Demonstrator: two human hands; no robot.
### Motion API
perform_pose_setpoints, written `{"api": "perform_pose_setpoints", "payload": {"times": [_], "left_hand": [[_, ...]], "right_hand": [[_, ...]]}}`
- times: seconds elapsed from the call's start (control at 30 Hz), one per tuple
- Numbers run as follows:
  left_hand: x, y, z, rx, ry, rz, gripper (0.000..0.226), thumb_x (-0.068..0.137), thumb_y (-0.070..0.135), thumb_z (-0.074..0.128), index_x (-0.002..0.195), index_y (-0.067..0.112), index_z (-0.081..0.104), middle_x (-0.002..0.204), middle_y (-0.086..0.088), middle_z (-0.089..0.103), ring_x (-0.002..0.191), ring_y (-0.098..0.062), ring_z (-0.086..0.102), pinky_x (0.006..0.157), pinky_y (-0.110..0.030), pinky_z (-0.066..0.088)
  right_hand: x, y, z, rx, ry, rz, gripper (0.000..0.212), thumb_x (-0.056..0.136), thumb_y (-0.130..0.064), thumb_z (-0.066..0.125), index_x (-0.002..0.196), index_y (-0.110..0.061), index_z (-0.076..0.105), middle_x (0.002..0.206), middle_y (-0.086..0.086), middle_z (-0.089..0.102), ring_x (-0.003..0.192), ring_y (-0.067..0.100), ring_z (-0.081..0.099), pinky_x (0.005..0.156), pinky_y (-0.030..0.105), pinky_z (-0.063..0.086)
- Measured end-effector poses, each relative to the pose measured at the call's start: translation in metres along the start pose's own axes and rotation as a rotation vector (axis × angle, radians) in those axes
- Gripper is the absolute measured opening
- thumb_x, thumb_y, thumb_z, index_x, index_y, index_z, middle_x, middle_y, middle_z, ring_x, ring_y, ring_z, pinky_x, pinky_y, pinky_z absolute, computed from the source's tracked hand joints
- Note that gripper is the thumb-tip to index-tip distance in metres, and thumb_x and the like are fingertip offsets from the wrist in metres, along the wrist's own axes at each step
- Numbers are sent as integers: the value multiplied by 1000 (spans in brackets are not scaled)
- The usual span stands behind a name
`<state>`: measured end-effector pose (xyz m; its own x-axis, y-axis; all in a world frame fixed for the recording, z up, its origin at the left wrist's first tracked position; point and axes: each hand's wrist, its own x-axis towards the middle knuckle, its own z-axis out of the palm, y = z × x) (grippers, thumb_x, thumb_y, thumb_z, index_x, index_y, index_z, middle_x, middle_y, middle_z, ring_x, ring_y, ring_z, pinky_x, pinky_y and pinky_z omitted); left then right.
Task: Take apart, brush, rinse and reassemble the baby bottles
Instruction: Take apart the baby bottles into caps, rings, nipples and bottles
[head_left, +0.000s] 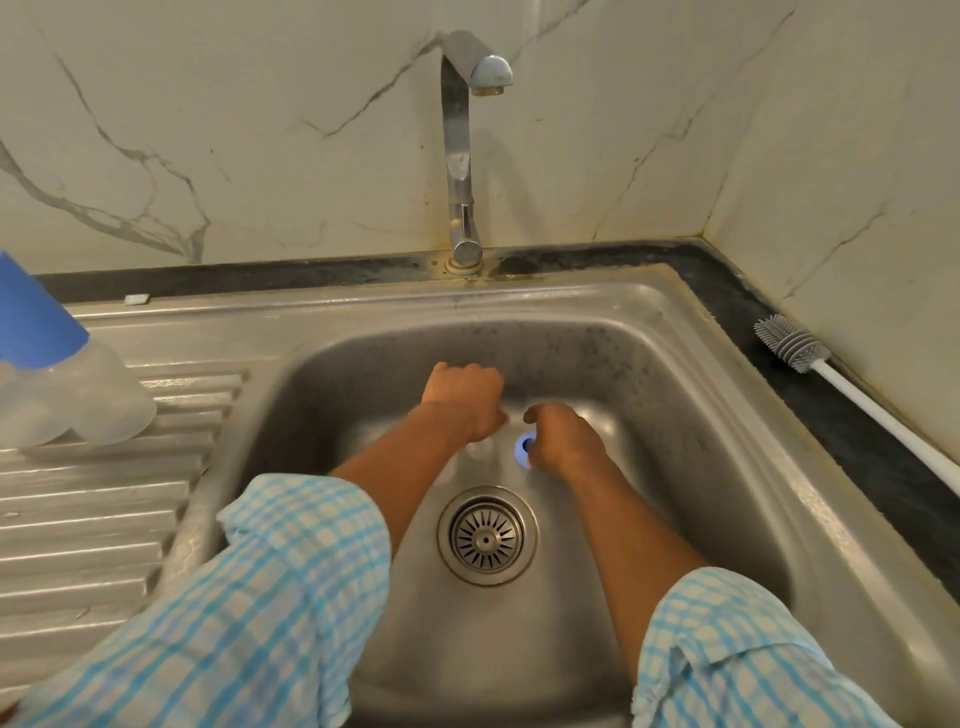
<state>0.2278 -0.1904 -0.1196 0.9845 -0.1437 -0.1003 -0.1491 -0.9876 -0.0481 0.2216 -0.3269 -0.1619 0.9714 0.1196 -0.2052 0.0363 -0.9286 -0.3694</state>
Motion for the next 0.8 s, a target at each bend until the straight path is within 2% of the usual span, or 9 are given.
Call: {"api": "perform_pose_setpoints", "payload": {"times": [0.07,0.17,0.33,0.53,0.7,0.8], "left_hand": [[-15,-7,-16,-178,90,-51,31,94,41,58,113,18,64,116,-8,68,107,-31,64,89,-39,49],[-47,-19,-31,-355,200,-125,26,93,39,57,109,21,68,110,-4,71,101,-28,66,86,-40,54],[-110,-46,-53,-542,319,-250,21,93,37,60,108,29,72,106,4,73,102,-22,67,89,-38,53],[-180,-92,-70,-584,498,-432,18,94,36,61,105,27,72,101,4,73,96,-25,67,81,-34,50],[-221,-127,-61,-595,630,-608,22,96,32,59,112,22,70,106,5,72,95,-20,64,80,-31,47],[-236,-139,-59,-643,765,-759,19,95,29,62,108,19,71,102,2,72,91,-18,63,78,-27,41]], "right_hand": [[-3,-6,-11,42,48,6,43,81,-13,65,124,-15,63,131,8,60,120,29,58,95,36,49],[-4,-17,-29,105,169,-2,29,83,-15,64,111,-12,69,120,10,65,112,33,62,89,37,52],[-17,-33,-47,188,239,-87,40,91,-24,63,129,-13,61,130,9,63,117,29,60,96,39,49],[-39,-54,-58,264,262,-194,38,89,-25,68,125,-13,64,115,8,70,107,25,64,95,40,50],[-61,-97,-52,404,207,-313,38,88,-16,69,126,-11,65,114,5,69,104,18,64,90,25,46],[-70,-140,-38,457,149,-392,37,88,-12,69,124,-8,65,113,8,69,101,15,64,92,27,47]]}}
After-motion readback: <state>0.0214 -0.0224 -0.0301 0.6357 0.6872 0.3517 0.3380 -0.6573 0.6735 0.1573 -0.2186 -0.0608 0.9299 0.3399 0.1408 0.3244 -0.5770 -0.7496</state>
